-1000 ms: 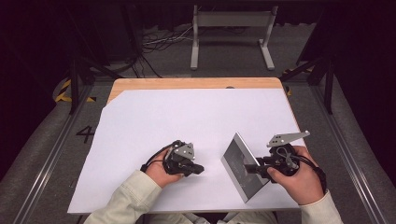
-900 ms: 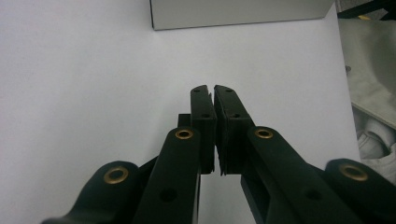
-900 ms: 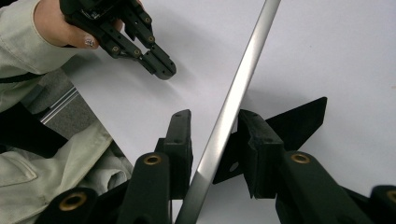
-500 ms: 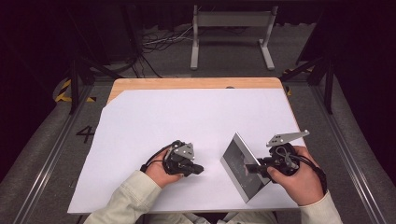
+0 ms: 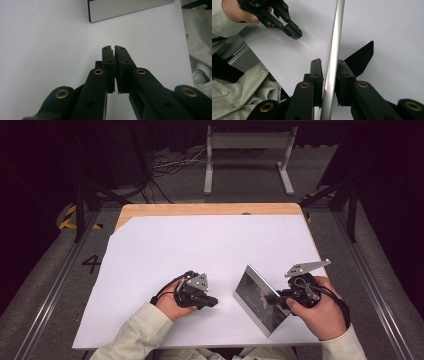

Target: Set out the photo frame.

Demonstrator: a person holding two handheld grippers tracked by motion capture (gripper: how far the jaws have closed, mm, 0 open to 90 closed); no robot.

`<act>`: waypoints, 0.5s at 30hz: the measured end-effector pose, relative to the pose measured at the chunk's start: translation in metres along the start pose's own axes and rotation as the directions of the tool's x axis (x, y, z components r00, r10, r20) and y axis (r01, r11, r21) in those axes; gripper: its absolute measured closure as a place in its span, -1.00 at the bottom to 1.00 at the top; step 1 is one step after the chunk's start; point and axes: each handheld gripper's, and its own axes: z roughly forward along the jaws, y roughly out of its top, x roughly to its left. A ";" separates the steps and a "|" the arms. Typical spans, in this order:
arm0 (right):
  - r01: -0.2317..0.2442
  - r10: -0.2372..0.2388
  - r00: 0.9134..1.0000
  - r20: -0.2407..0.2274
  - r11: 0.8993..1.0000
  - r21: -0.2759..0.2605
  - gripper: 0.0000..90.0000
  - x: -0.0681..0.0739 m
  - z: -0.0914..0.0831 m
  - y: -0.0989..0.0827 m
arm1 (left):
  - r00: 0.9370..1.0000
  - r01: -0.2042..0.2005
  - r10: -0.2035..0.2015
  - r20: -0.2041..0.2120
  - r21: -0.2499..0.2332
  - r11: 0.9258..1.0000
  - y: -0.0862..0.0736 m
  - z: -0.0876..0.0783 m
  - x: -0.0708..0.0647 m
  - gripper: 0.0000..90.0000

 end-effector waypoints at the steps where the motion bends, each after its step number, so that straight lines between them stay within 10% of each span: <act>1: 0.002 -0.002 1.000 0.001 1.000 0.000 0.74 0.000 0.000 0.000 | 1.000 0.002 -0.002 0.001 0.001 1.000 0.000 0.000 0.000 0.94; 15: 0.008 -0.007 1.000 0.014 1.000 -0.017 0.87 -0.002 -0.001 0.002 | 1.000 0.010 -0.010 -0.008 -0.001 1.000 -0.002 -0.003 0.001 0.94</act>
